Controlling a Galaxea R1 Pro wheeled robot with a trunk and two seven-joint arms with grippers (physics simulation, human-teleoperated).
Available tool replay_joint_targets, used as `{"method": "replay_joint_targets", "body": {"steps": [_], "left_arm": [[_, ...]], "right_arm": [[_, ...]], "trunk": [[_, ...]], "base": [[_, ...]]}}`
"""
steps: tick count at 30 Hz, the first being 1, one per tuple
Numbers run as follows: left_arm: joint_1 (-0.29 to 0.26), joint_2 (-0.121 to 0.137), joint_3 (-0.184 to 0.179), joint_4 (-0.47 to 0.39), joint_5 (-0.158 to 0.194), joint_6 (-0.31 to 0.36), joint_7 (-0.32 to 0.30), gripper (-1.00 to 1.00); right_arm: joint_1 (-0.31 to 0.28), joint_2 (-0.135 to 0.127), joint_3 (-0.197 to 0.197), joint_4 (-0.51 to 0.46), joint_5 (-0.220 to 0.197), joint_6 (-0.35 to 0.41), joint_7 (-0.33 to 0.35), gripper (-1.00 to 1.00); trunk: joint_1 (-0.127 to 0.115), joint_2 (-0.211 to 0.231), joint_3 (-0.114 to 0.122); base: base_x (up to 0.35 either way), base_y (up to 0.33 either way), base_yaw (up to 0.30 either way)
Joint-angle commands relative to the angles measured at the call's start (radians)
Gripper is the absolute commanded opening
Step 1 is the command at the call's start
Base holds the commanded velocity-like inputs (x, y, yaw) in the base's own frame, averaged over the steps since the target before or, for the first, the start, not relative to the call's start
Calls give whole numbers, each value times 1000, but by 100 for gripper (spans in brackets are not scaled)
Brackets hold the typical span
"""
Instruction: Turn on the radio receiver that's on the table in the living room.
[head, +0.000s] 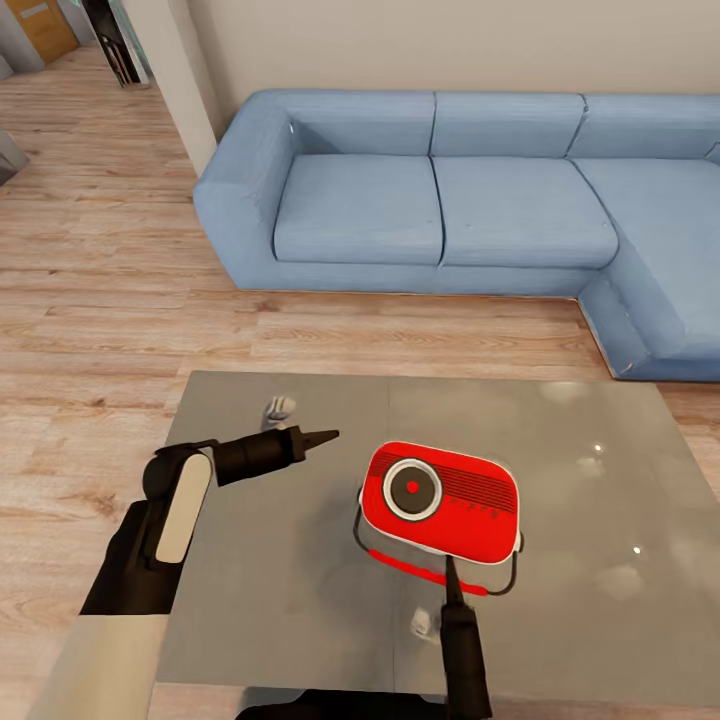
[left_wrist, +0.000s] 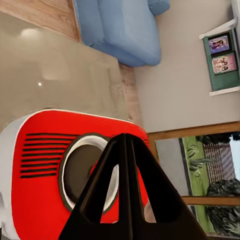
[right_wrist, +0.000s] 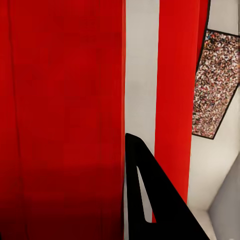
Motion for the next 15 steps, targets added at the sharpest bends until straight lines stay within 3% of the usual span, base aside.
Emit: {"method": "replay_joint_targets", "body": {"steps": [1, 5, 15], "left_arm": [[0, -4, -1, 1, -2, 0, 0, -100], [0, -33, -4, 9, -8, 0, 6, -100], [0, -46, -4, 18, -10, 0, 8, -100]], "right_arm": [[7, 0, 1, -4, 3, -2, -4, -100], [13, 3, 1, -11, 3, -43, 0, -100], [13, 17, 2, -12, 2, -55, 3, -100]], "trunk": [[0, 0, 0], [0, 0, 0], [0, 0, 0]], "base": [[0, 0, 0], [0, 0, 0], [0, 0, 0]]}}
